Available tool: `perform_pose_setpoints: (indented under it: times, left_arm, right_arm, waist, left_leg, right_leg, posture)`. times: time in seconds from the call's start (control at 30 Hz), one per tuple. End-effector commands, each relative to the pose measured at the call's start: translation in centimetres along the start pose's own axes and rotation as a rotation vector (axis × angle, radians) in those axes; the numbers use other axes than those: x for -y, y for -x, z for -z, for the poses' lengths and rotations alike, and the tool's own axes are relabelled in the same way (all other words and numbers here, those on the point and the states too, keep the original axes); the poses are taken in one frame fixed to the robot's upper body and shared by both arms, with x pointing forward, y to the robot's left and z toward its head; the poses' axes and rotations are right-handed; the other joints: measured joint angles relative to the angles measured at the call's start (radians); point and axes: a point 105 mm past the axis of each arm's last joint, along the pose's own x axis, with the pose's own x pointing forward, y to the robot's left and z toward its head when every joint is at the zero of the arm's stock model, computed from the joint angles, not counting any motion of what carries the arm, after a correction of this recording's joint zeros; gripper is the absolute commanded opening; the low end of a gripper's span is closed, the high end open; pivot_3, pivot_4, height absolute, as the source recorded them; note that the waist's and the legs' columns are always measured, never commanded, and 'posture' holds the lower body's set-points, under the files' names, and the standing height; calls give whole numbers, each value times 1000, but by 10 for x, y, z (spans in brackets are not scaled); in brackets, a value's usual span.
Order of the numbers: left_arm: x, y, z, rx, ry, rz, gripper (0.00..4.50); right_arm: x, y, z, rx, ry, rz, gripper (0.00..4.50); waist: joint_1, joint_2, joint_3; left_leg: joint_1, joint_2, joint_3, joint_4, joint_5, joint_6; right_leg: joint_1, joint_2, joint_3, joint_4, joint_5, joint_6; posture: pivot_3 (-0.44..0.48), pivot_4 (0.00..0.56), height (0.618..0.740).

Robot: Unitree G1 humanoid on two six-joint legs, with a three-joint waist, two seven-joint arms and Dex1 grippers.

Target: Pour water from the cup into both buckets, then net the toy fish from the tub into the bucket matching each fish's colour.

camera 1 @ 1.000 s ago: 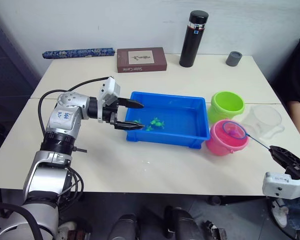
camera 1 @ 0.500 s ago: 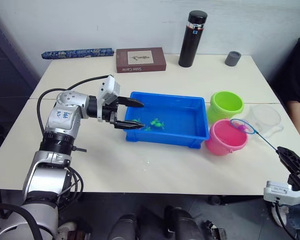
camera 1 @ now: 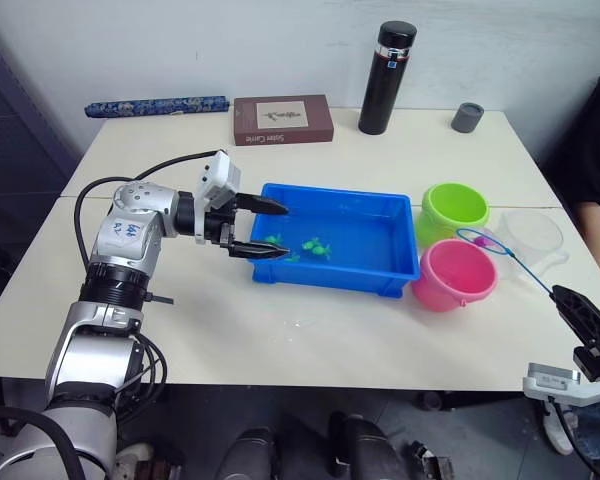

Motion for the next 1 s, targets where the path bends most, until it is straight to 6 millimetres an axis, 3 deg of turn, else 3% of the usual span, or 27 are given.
perform_pose_setpoints:
  times: [0.03, 0.5, 1.0]
  left_arm:
    - [0, 5, -11, 22, -44, -8, 4444]
    - [0, 7, -11, 17, -46, -13, 4444]
    - [-3, 7, -13, 15, -52, -17, 4444]
  right_arm:
    - [8, 3, 1, -15, 32, 40, 0]
    - [7, 9, 0, -31, 175, 58, 0]
    - [4, 15, -5, -79, 183, 90, 0]
  waist:
    - [0, 0, 0]
    - [0, 0, 0]
    - [0, 0, 0]
  left_leg:
    - [0, 0, 0, 0, 0, 0]
    - [0, 0, 0, 0, 0, 0]
    - [0, 0, 0, 0, 0, 0]
  right_leg:
    - [0, 0, 0, 0, 0, 0]
    - [0, 0, 0, 0, 0, 0]
    - [0, 0, 0, 0, 0, 0]
  posture:
    - [0, 150, 740]
    - [0, 150, 740]
    - [0, 150, 740]
